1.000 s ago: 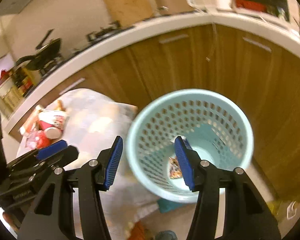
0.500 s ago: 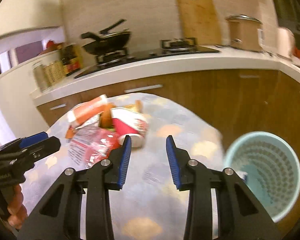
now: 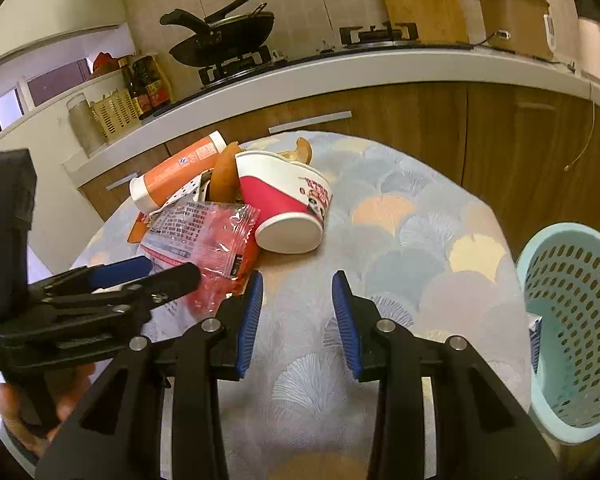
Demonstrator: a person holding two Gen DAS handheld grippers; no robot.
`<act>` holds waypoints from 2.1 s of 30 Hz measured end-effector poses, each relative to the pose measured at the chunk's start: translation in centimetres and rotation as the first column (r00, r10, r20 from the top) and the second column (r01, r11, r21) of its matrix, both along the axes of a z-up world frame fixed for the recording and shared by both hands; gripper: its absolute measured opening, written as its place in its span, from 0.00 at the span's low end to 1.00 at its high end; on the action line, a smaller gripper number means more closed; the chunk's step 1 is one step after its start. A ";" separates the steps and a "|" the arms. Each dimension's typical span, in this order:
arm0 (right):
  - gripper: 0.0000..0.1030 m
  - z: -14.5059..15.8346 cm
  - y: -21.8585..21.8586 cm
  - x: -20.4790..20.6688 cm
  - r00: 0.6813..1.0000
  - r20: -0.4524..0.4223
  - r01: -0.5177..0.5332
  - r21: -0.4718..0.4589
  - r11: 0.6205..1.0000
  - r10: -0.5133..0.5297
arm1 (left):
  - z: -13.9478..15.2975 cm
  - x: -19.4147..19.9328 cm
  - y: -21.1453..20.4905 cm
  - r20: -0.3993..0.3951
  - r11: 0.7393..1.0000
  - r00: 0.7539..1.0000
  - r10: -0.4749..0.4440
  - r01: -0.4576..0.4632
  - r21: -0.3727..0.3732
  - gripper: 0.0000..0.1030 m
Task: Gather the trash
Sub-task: 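Move both tools back to the table toward the plastic bags, then grasp the clear plastic bag with the left tool while the right tool grasps the red bag, then carry both plastic bags over the blue basket and release them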
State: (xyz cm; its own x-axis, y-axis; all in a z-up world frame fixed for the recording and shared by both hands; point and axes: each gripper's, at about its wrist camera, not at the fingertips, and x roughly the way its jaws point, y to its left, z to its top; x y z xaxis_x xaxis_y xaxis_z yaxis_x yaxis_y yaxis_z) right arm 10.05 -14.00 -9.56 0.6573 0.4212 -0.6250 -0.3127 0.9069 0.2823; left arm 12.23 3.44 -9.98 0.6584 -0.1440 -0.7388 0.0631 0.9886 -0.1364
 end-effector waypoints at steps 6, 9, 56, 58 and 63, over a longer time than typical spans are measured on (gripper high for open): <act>0.32 -0.4 -0.3 0.3 1.000 -0.019 0.002 0.025 1.000 -0.002 | -1.0 -0.2 0.3 -0.013 0.997 0.999 -0.052 0.051 -0.057 0.48; 0.32 -0.3 -0.2 0.3 1.000 -0.020 0.005 0.020 1.000 -0.004 | -1.0 -0.7 0.1 0.004 0.996 0.998 -0.069 0.069 -0.054 0.39; 0.48 3.0 8.5 0.7 0.999 -0.025 -0.033 -0.109 0.993 0.031 | 3.3 -7.0 8.1 0.171 0.986 0.985 0.033 -0.005 -0.166 0.01; 0.48 3.9 7.4 0.4 1.000 -0.006 -0.015 -0.108 0.994 0.014 | 3.8 -7.1 7.4 0.180 0.986 0.983 0.020 0.010 -0.164 0.01; 0.48 5.6 3.8 -0.3 0.999 0.026 0.043 -0.083 0.996 -0.041 | 5.1 -7.2 4.7 0.203 0.988 0.979 -0.027 0.058 -0.144 0.01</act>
